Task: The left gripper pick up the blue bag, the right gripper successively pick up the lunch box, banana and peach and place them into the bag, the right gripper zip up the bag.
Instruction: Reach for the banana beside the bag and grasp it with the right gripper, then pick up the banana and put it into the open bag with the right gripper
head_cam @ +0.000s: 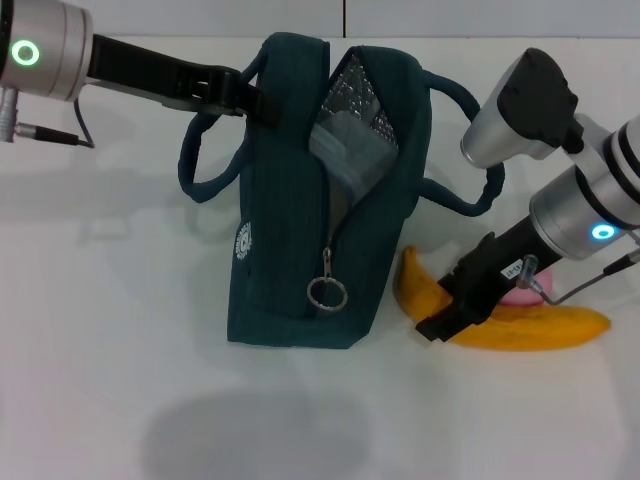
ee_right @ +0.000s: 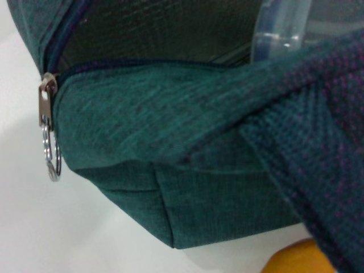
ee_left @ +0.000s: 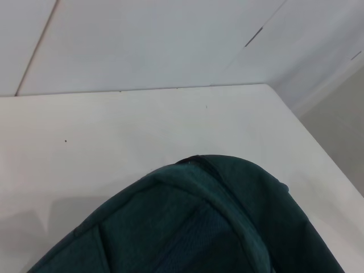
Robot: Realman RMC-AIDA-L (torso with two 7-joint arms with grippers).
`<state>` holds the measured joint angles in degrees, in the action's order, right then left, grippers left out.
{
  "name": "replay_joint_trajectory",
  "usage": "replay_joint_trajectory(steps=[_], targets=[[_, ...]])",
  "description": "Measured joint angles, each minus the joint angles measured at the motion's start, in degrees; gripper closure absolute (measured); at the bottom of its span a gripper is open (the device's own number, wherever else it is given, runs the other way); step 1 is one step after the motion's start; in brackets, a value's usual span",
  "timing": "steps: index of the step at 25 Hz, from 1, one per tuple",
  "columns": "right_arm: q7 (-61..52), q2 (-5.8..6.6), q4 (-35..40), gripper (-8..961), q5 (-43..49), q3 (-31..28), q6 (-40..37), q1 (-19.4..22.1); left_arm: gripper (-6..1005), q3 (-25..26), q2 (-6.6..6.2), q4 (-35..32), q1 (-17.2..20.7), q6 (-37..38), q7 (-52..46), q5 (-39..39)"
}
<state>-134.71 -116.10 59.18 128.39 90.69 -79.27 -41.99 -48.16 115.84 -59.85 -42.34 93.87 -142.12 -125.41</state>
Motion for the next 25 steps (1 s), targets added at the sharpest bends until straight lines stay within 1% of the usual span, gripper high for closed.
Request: replay_joint_trajectory(steps=[7,17,21,23,25], targets=[[0.0,0.07,-0.03,394,0.25,0.11,0.0,-0.02,949,0.0,0.0,0.0,-0.25,0.0,0.0,0.0],[0.18,0.34,1.2,483,1.31,-0.8,-0.79,0.32,949,0.0,-0.03,0.0,-0.24,0.04,0.0,-0.01],[0.4,0.41,1.26,494,-0.64,-4.98,-5.39,0.62,949,0.0,-0.08,0.0,-0.24,0.08,0.0,-0.01],[0.67,0.48,0.59,496,-3.33,-7.62,-9.64,1.06,949,0.0,-0.06,0.0,-0.32,0.07,0.0,0.09],[1.37,0.61,0.2,497,-6.64,-11.23,-15.57,2.55,949,0.0,-0.05,0.0,-0.26,0.04,0.0,0.32]])
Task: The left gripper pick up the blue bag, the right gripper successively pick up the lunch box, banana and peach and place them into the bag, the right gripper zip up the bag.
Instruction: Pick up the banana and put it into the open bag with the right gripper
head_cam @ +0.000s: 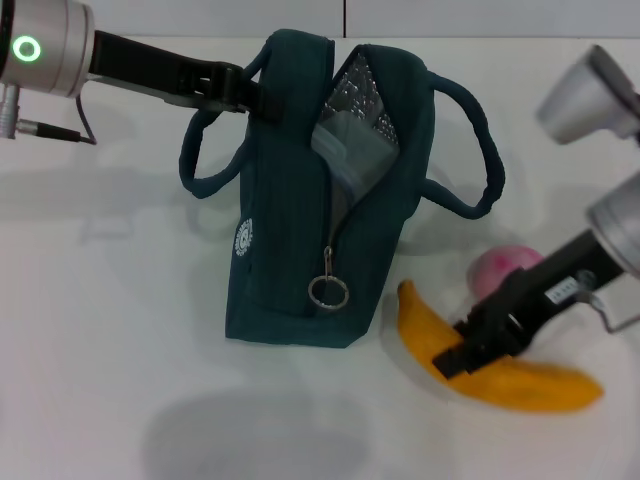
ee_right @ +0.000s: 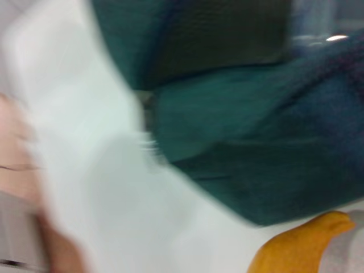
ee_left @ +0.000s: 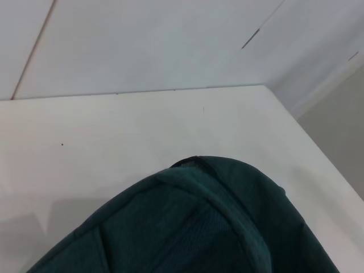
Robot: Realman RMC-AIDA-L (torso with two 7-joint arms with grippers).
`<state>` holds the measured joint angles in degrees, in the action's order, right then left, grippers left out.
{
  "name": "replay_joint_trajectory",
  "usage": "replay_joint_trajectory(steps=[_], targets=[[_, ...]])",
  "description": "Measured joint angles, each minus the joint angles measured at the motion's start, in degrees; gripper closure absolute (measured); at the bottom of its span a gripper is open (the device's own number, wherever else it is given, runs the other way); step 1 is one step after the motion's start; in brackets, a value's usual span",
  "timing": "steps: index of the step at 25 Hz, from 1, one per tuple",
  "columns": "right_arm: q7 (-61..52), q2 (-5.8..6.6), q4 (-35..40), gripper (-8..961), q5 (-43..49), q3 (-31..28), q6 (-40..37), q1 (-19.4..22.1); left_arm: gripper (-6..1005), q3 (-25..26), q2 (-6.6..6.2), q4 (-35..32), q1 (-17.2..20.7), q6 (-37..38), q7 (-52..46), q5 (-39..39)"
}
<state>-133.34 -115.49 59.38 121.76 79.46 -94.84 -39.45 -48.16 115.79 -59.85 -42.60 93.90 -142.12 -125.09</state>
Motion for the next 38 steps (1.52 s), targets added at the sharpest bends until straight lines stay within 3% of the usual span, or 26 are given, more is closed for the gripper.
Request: replay_joint_trajectory(steps=[9,11,13,17,21,28,38], targets=[[9.08,0.47,-6.98,504,-8.67,-22.63,-22.32,4.81,949,0.0,0.07,0.0,-0.17,-0.2,-0.14,0.21],[11.73,1.14,-9.87,505,-10.06,-26.68,-25.69,4.73,949,0.0,0.07,0.0,-0.22,-0.53,-0.13,0.23],[15.3,2.63,-14.62,505,-14.55,-28.73,-27.74,4.2,948,0.0,0.09,0.0,-0.3,-0.7,-0.13,0.25],[23.18,4.33,-20.11,505,-26.29,-29.44,-28.17,4.21,948,-0.22,0.25,0.04,-0.35,-0.7,-0.19,0.34],[33.2,3.37,-22.88,506,-35.28,-29.75,-27.85,4.94,948,-0.34,0.4,0.06,-0.39,-0.64,-0.23,0.42],[53.32,-0.36,-31.16,506,-42.82,-29.27,-22.29,5.17,948,-0.45,0.68,0.09,-0.16,-0.37,0.02,1.9],[69.53,-0.66,-44.26,507,-45.38,-26.34,-16.69,1.68,948,-0.54,0.85,0.09,-0.2,-0.12,0.01,2.57]])
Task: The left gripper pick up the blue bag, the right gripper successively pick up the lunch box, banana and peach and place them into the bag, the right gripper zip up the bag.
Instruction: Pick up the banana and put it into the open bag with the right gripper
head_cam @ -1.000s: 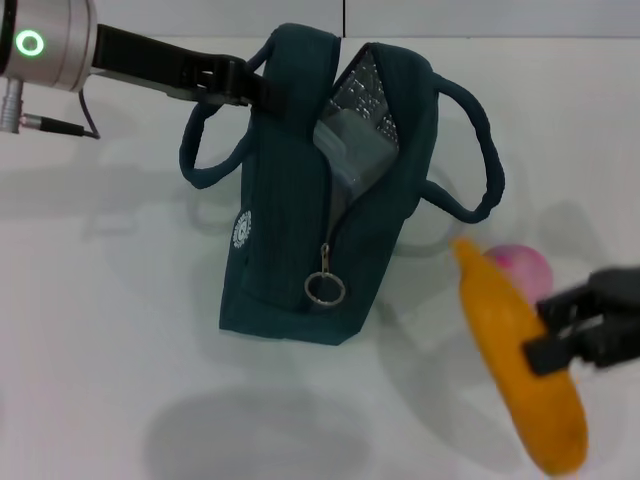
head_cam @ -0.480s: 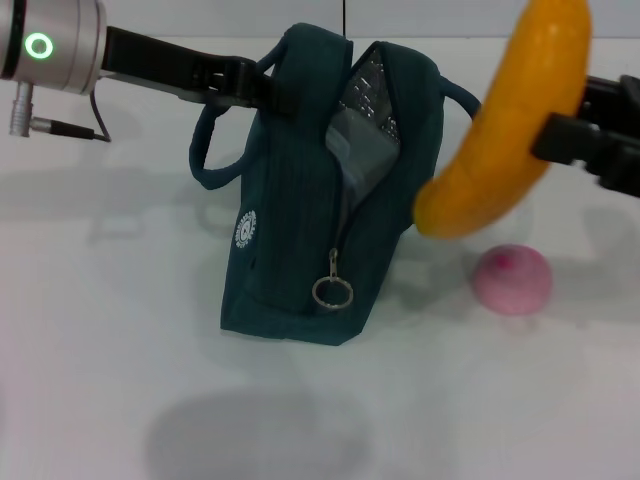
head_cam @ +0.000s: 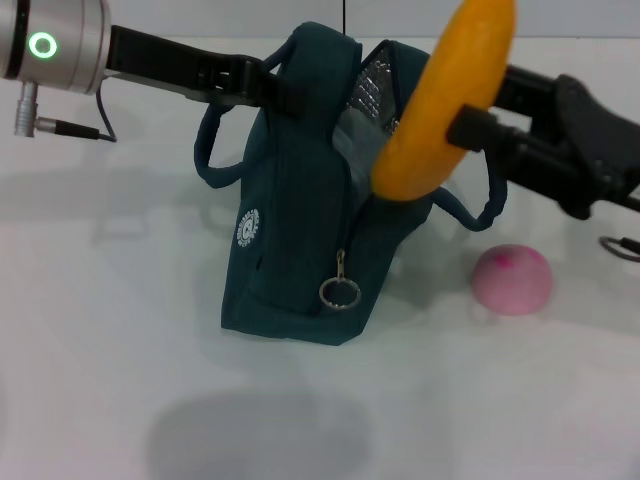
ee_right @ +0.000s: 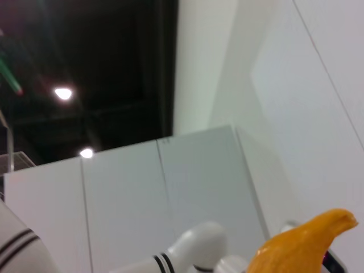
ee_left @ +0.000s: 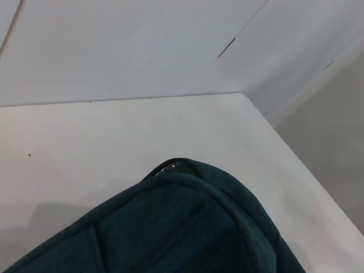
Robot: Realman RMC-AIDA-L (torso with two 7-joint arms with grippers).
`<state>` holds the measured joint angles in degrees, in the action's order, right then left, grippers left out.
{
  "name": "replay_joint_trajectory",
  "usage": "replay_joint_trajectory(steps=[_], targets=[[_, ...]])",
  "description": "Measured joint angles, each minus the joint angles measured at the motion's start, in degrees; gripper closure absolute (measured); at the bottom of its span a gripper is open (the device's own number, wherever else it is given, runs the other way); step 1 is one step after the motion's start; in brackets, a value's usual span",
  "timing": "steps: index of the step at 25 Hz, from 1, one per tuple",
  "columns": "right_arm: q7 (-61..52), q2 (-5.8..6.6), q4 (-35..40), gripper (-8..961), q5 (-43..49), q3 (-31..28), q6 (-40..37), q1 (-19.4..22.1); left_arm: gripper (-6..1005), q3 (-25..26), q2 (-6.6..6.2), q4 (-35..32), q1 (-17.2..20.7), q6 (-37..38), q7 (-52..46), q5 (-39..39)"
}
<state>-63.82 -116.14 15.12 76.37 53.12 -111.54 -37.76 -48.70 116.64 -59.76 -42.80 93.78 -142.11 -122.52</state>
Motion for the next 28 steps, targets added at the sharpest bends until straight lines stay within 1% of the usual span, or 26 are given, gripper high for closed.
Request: replay_joint_trajectory(steps=[3,5,8,13,18,21,25,28], targets=[[0.18,-0.02,-1.36,507,-0.28,1.1,1.87,-0.57,948,0.01,0.02,0.0,-0.01,0.0,-0.01,0.01],[0.28,-0.04,-4.23,507,-1.4,1.72,5.46,-0.9,948,-0.04,0.08,0.0,-0.07,0.0,-0.01,0.01],[0.37,-0.05,-6.26,506,-2.12,1.78,6.92,-1.09,948,-0.16,0.25,0.0,-0.09,0.0,-0.01,0.01],[-0.14,-0.05,-11.39,506,-2.63,1.35,8.81,-2.67,948,-0.26,0.64,0.0,-0.05,0.0,0.3,0.09],[-1.02,-0.05,-17.99,505,-7.18,0.75,12.04,-3.27,948,-0.26,0.93,-0.01,0.14,0.0,0.54,0.14],[-4.54,-0.04,-19.35,507,-7.22,0.34,12.29,-3.48,948,-0.26,0.99,0.0,0.1,0.0,0.62,0.25],[-10.4,-0.04,-19.4,506,-6.33,0.97,12.89,-3.46,948,-0.26,0.95,0.0,0.53,0.0,0.64,0.69],[-13.79,-0.04,-19.05,505,-2.61,1.01,13.74,-3.42,948,-0.26,0.93,0.0,0.55,0.0,0.66,0.71]])
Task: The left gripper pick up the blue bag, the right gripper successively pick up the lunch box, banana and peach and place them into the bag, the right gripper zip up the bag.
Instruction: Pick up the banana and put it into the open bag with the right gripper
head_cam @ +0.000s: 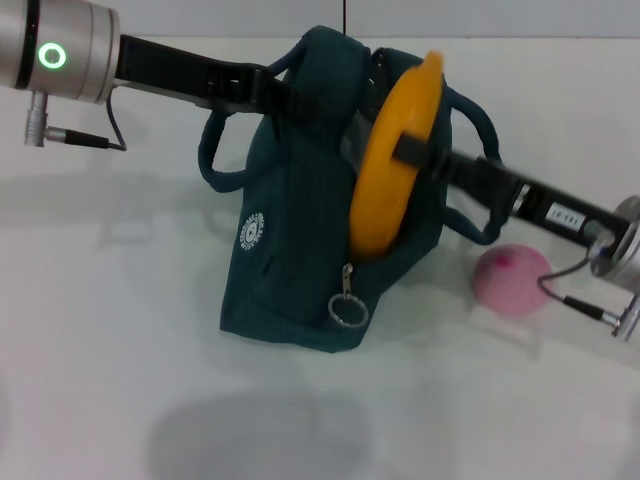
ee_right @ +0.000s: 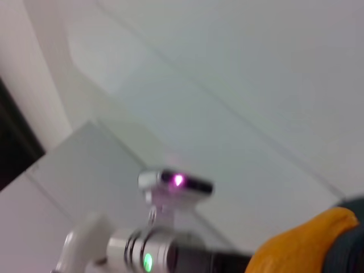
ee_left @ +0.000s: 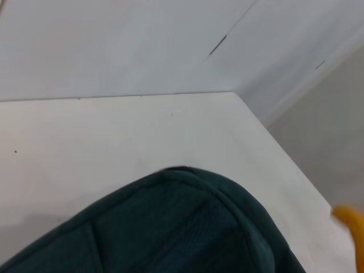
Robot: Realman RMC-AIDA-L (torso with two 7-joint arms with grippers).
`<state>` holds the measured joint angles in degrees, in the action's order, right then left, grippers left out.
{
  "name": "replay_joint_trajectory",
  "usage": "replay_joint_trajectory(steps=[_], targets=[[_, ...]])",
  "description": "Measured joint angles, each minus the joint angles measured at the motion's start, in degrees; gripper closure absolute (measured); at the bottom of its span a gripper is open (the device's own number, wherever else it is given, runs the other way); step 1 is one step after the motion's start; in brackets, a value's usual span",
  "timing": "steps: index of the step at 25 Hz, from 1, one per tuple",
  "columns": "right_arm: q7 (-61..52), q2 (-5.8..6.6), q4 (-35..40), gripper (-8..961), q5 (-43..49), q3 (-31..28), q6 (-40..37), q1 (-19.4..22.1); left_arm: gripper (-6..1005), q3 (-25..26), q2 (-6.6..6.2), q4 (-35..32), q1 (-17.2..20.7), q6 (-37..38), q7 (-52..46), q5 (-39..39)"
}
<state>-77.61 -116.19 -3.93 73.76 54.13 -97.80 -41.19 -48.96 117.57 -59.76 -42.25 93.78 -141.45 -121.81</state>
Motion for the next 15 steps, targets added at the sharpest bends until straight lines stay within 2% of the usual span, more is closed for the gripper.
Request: replay_joint_trajectory(steps=[3,10,15], targets=[[-1.25,-0.01,0.64,506,3.61,0.01,0.09,0.18,948,0.0,-0.03,0.0,0.02,0.03,0.01,0.0],[-1.32,0.0,3.97,507,4.62,0.32,0.13,2.26,948,0.0,-0.2,0.0,0.47,0.08,0.04,0.01],[-1.98,0.17,7.08,508,4.74,3.67,0.77,2.98,948,0.0,-0.22,0.0,0.17,0.09,0.03,0.01]])
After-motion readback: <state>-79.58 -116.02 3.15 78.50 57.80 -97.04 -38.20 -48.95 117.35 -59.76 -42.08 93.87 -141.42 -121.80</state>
